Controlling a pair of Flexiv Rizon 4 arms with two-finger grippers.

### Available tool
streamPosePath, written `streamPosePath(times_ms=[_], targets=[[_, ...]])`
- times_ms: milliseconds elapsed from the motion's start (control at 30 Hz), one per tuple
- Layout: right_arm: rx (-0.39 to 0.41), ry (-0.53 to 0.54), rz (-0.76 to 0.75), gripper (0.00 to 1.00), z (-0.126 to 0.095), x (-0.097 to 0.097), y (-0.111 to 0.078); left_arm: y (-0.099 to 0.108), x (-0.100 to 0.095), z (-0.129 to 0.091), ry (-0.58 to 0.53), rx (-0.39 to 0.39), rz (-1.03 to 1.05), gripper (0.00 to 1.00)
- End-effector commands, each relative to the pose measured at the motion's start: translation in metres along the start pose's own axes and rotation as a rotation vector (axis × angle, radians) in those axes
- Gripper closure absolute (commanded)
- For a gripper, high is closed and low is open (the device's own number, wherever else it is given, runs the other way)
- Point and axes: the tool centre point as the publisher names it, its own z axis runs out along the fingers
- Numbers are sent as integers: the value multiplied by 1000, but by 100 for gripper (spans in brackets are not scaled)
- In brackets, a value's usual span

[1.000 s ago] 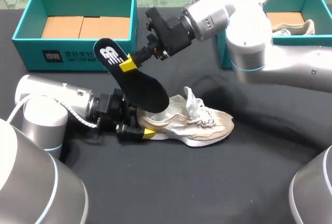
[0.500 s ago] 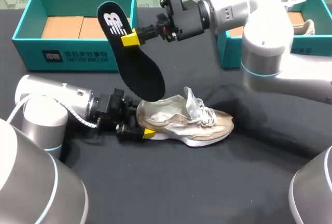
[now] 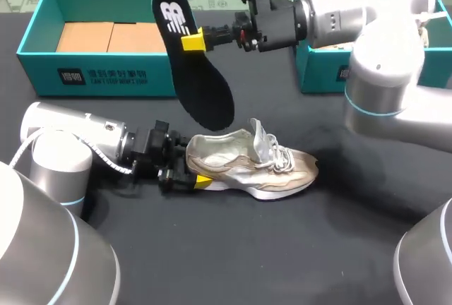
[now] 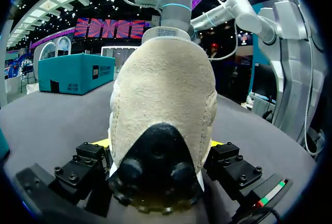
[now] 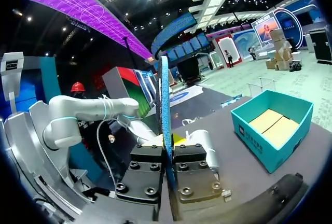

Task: Take the shoe out of the shoebox, open the shoe tongue, remove and reinsert the insole, then place the shoe into the shoebox

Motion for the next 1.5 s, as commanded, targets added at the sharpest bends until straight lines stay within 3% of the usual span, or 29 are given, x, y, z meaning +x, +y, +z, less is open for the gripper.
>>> streamPosePath(times_ms=[33,133,533,633,767,900,1367,1500], targets=[[-41,-137,28,100,-55,50,-4,2,-1,1,0,-2,-1,100],[-87,-173,22,100,-81,65,1,2,-1,1,0,-2,-1,100],[-87,-173,22,100,-81,65,1,2,-1,1,0,-2,-1,100],[-149,-223,27,100,-112,73,2,2,-1,1,0,-2,-1,100],[-145,-278,51,100,-145,91,4,2,-1,1,0,-2,-1,100],[-175,-235,79,100,-176,107,4,2,-1,1,0,-2,-1,100],[-175,-235,79,100,-176,107,4,2,-1,1,0,-2,-1,100],[-155,-300,79,100,-196,130,-2,2,-1,1,0,-2,-1,100]])
